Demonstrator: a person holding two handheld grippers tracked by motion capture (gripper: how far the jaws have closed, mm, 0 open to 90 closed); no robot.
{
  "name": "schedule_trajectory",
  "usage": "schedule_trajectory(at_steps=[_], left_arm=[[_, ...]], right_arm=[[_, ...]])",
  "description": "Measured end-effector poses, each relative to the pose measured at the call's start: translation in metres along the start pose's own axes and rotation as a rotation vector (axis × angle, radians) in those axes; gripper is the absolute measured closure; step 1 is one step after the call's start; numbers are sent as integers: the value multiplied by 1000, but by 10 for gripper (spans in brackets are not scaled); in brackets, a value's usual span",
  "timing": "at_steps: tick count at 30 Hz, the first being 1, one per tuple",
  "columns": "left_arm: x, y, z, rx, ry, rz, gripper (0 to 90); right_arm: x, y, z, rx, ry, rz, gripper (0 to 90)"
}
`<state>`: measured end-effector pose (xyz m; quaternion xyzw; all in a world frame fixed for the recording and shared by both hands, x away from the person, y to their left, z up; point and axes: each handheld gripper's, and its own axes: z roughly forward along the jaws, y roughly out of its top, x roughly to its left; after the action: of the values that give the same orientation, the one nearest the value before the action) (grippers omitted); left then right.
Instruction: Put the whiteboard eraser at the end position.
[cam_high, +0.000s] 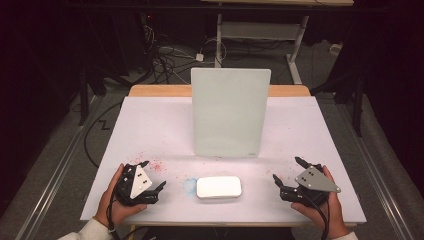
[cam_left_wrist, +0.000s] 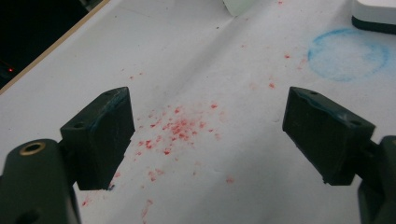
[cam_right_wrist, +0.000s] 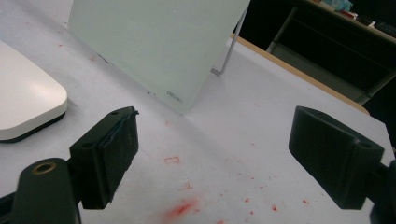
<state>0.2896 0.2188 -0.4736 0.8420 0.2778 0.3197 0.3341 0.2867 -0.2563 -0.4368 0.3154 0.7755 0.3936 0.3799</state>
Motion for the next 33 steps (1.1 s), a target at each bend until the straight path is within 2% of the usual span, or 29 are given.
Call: schedule_trajectory(at_steps=[5, 7, 33], left_arm=[[2, 0, -1, -5, 0, -11, 162], [1, 0, 0, 0, 0, -3, 162], [2, 4, 4, 1, -9, -9, 162]], right_arm=[[4, 2, -1, -2, 4, -5, 167], [5, 2, -1, 2, 4, -9, 167], [4, -2, 0, 13, 10, -11, 169]])
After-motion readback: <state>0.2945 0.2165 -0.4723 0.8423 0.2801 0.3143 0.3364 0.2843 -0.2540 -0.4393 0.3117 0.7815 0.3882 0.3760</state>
